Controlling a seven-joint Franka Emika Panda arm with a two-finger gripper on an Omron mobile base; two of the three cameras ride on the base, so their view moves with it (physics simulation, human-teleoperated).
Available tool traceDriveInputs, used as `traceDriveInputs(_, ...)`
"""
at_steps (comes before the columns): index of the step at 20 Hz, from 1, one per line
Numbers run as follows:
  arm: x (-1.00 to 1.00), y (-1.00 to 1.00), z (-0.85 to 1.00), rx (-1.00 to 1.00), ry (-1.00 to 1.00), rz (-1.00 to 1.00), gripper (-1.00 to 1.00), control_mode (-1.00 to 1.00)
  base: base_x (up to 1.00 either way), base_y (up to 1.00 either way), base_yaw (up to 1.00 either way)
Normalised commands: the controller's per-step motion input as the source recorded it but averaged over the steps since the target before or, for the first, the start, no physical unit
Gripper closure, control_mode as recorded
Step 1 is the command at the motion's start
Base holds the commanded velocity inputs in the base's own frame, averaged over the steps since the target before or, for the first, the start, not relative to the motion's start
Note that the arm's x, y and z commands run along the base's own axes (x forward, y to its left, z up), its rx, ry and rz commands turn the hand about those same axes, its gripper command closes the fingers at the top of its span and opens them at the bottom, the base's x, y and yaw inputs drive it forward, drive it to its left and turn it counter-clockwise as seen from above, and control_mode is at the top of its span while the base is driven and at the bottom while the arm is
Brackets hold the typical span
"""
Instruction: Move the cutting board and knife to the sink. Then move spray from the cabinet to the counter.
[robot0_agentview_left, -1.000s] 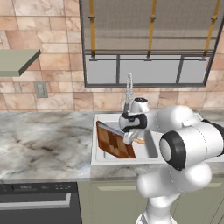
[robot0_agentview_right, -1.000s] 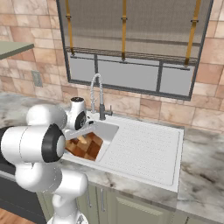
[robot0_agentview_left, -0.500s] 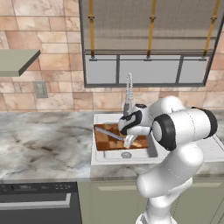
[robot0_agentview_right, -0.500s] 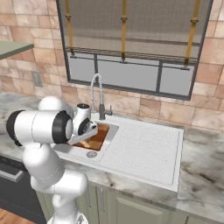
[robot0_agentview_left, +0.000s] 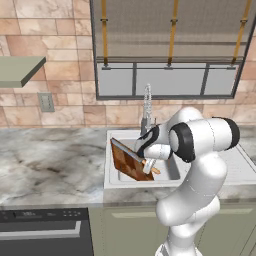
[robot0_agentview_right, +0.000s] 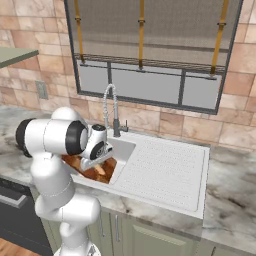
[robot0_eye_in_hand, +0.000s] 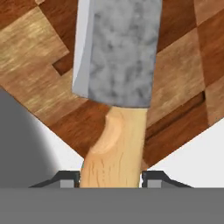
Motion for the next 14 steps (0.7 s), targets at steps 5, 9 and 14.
traceDriveInputs(5, 0.0, 0.0, -0.01, 0.0, -0.07, 0.02, -1.0, -1.0, 0.0, 0.0, 0.0)
traceDriveInputs(9, 0.0, 0.0, 0.08, 0.0, -0.14, 0.0, -1.0, -1.0, 0.0, 0.0, 0.0)
traceDriveInputs(14, -0.24, -0.07, 0.81, 0.0, -0.26, 0.0, -1.0, -1.0, 0.0, 0.0, 0.0)
